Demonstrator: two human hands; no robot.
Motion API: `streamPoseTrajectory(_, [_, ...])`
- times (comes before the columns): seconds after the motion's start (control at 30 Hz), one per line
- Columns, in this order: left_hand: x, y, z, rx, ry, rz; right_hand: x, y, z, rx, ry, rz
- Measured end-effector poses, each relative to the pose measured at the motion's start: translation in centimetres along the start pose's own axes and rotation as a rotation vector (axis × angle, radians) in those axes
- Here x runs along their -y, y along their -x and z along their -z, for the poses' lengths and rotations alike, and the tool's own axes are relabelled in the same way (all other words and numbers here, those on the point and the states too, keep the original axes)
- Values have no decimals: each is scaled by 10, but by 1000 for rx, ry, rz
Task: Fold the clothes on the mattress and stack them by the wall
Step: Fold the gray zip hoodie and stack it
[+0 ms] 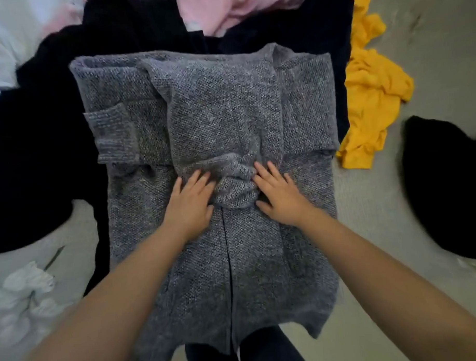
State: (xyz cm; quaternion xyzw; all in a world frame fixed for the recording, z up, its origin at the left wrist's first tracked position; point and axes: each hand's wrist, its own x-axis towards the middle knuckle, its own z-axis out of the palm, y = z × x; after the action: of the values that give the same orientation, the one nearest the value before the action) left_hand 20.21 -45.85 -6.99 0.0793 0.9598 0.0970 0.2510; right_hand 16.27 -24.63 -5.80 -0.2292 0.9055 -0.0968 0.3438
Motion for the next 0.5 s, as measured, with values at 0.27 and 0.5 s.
streamPoseTrajectory(0.27, [-28, 106, -43, -105, 9, -119, -37, 106, -58, -340, -68, -492])
streamPoseTrajectory(0.5, [-59, 164, -91, 169, -155, -126, -12, 178, -131, -300, -358, -805])
